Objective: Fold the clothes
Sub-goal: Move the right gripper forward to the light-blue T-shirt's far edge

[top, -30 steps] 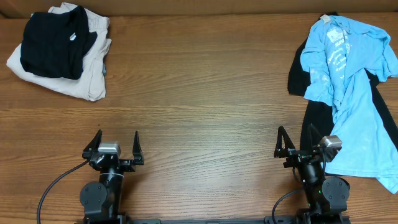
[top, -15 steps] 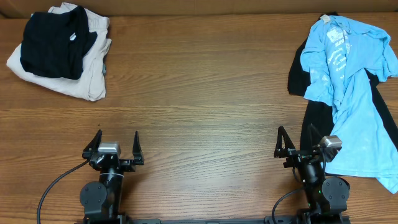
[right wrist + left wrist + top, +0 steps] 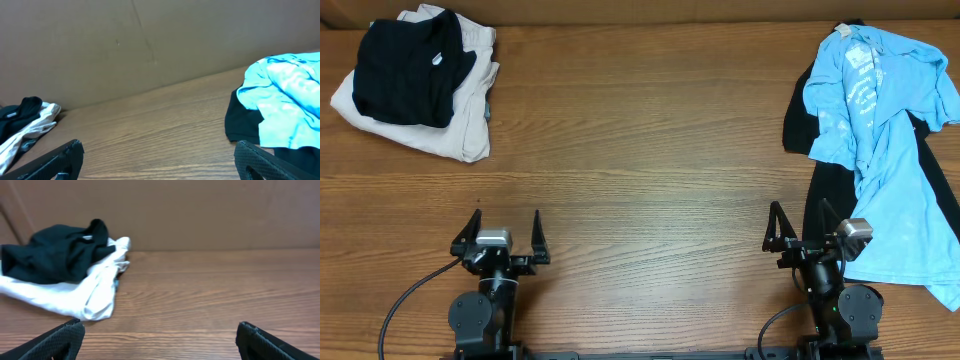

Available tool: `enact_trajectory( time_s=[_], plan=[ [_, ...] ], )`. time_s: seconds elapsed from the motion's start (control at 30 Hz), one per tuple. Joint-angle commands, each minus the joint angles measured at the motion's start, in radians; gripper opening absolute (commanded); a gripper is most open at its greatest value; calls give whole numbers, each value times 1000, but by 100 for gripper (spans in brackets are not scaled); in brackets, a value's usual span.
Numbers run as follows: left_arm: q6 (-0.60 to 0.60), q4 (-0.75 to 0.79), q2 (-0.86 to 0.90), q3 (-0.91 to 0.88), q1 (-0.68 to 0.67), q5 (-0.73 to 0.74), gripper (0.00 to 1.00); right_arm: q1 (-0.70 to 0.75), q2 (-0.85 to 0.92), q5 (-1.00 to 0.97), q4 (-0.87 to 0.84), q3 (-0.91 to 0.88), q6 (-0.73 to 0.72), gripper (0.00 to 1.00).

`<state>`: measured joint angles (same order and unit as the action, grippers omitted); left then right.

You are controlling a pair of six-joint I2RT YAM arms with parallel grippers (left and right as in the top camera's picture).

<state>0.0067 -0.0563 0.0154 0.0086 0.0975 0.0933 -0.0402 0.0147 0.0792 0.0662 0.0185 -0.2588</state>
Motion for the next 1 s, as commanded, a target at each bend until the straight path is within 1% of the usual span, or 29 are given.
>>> enact_trajectory(
  time_s=[0.0,0.17,0.23,0.33,0.47,0.53,0.73,0.9,0.97],
  plan=[
    [8,28,-11,-3,-6,-39,100,-3,-12,-33,-26,-10,-5,100],
    [-6,84,-11,2,-6,116,100,-4,-12,23,-113,-10,-4,100],
    [-20,73,-10,33,-6,145,100,-4,-12,43,-117,6,-3,100],
    [-29,6,1,112,-6,144,100,-3,-11,53,-117,54,1,100],
    [-28,-121,67,272,-6,140,100,-3,19,57,-103,164,4,100],
    [-19,-187,127,367,-6,140,100,-4,61,56,-73,243,5,100],
    [10,-371,349,641,-6,140,100,-4,293,56,96,578,114,100],
    [17,-528,546,861,-6,140,100,-4,552,52,326,908,186,100],
    [17,-593,625,946,-6,140,100,-3,675,32,433,1041,189,100]
  ],
)
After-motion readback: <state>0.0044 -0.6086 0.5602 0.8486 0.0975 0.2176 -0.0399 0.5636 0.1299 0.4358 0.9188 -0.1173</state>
